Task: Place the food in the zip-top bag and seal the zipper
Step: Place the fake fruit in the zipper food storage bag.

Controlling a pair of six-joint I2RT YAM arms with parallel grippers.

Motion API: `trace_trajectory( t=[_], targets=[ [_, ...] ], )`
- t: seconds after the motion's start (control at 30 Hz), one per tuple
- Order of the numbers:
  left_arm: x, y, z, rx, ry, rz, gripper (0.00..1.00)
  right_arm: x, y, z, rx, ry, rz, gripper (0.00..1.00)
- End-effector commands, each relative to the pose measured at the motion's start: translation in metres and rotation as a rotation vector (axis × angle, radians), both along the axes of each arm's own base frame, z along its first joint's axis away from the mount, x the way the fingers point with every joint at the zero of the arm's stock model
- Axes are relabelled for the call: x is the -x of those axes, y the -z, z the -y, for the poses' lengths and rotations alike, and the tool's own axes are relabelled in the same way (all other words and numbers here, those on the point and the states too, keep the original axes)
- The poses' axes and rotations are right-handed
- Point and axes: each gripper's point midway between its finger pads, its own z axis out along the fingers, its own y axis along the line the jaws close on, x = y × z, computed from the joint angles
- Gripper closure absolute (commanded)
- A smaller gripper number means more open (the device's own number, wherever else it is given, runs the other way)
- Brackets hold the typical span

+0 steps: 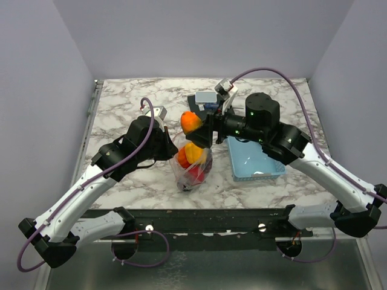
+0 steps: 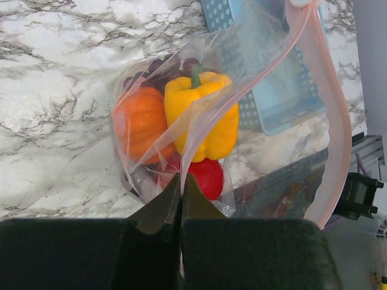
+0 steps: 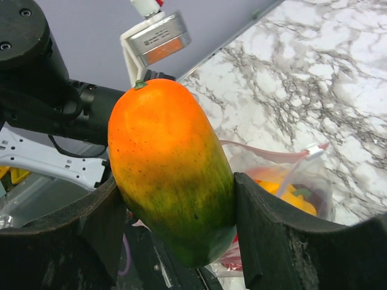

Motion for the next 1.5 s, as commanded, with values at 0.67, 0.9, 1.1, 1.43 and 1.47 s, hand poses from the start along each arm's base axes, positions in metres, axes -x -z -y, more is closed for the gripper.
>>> trace_trajectory(
  t=[0.67, 0.9, 1.1, 1.43, 1.47],
  targets=[
    [0.003, -0.021, 0.004, 0.065, 0.008, 0.029, 1.00, 0.000, 0.073, -0.021, 0.171, -0.012, 0.009, 0.76],
    [0.003, -0.026, 0.005, 0.077, 0.008, 0.033, 1.00, 0.011, 0.089, -0.015, 0.223, -0.047, 0.021, 0.69],
    [0.002, -0.032, 0.007, 0.089, 0.008, 0.038, 1.00, 0.017, 0.099, -0.006, 0.275, -0.045, 0.029, 0.53],
    [0.003, -0.031, 0.012, 0.095, 0.024, 0.019, 1.00, 0.018, 0.086, 0.000, 0.287, -0.025, 0.040, 0.21],
    [0.002, -0.030, 0.012, 0.094, 0.024, 0.019, 1.00, 0.017, 0.084, 0.000, 0.286, -0.022, 0.041, 0.20]
  ],
)
